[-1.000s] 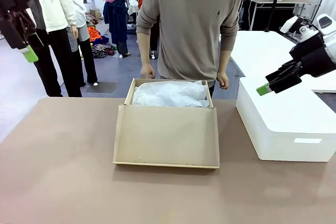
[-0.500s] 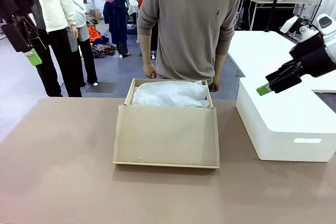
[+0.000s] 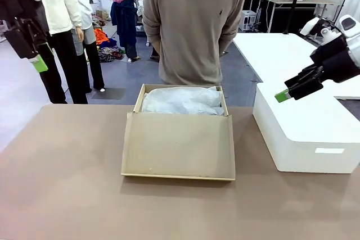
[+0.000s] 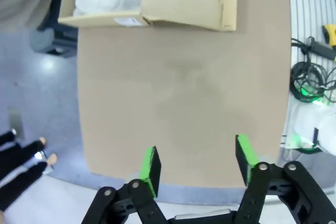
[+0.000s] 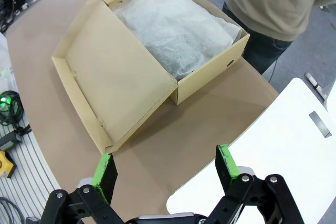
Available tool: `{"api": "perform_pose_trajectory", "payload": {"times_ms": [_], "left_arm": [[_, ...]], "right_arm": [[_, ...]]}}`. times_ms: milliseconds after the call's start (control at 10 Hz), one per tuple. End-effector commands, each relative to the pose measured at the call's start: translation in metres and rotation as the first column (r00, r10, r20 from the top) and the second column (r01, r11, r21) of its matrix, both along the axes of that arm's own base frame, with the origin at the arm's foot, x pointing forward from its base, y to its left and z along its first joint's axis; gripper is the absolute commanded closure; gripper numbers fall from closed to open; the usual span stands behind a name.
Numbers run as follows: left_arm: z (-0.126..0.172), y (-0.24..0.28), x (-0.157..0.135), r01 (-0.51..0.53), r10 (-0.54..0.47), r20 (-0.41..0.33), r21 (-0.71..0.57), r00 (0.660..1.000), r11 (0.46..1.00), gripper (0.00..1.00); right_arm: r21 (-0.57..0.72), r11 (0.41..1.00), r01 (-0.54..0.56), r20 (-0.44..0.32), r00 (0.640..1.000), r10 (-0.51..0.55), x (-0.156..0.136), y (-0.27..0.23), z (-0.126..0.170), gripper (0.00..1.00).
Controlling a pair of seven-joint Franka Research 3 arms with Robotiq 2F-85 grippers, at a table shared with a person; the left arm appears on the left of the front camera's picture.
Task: Pack the shoes into the box.
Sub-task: Close the Shoes Box.
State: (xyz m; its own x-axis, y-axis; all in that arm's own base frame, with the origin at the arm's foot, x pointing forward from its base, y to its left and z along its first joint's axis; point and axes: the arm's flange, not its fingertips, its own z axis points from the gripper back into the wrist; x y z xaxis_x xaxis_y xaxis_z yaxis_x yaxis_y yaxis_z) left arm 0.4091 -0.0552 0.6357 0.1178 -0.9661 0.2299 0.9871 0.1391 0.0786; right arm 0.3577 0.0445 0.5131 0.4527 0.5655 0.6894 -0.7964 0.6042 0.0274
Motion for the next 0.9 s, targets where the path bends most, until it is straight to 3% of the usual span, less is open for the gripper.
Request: {"api": "perform_pose_trajectory", "payload": {"times_ms": [0,100,200,800], "left_arm": [[-0.008,-0.005,0.021,0.107,-0.105,0.034,-0.039,0.994,0.994,0.75],[-0.013,-0.010,0.032,0.097,-0.096,0.038,-0.035,0.995,0.995,0.95],[-0.019,-0.014,0.041,0.073,-0.071,0.041,-0.041,0.997,0.997,1.00],[-0.084,-0.022,0.078,-0.110,0.106,-0.038,-0.138,0.994,0.984,1.00]], "right_arm": [[0.019,1.000,-0.025,0.017,1.000,0.025,0.003,-0.002,-0.001,0.00],[0.019,1.000,-0.025,0.017,1.000,0.025,0.003,-0.002,-0.001,0.00],[0.019,1.000,-0.025,0.017,1.000,0.025,0.003,-0.002,-0.001,0.00],[0.019,1.000,-0.025,0.017,1.000,0.025,0.003,-0.002,-0.001,0.00]]}}
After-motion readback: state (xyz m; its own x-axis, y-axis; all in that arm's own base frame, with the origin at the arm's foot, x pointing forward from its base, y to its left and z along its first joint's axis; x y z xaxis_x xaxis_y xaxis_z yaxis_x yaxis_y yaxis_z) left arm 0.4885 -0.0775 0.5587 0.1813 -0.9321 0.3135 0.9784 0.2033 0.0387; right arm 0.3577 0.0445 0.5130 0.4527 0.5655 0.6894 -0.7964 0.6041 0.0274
